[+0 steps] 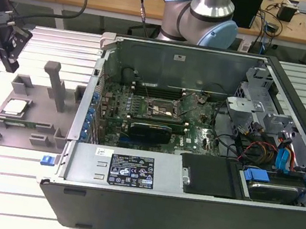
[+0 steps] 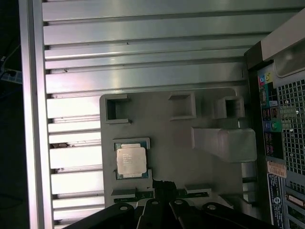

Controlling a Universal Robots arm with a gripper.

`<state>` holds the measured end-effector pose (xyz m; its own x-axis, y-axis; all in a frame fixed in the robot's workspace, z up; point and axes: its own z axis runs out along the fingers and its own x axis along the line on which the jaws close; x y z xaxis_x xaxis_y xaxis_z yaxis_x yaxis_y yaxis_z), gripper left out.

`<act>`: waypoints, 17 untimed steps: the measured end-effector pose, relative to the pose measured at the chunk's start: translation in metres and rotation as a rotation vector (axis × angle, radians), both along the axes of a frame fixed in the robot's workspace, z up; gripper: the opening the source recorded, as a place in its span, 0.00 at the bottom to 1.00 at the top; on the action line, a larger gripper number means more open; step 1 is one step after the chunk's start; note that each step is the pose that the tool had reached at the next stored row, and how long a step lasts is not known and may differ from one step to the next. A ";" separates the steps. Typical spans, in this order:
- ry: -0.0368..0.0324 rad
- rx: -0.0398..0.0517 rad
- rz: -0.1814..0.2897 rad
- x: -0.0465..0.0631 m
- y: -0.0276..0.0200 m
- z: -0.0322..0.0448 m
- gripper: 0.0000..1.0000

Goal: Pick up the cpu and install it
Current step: 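Pick up the cpu and move it towards the insertion slot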

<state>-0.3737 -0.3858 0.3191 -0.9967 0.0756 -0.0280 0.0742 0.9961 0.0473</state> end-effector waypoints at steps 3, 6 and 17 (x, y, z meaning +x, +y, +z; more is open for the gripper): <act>0.0001 -0.0001 0.000 0.000 0.0002 -0.0003 0.11; 0.0000 0.0000 0.000 -0.001 0.0005 -0.0012 0.11; -0.0004 0.0000 0.000 -0.008 0.0032 -0.0151 0.11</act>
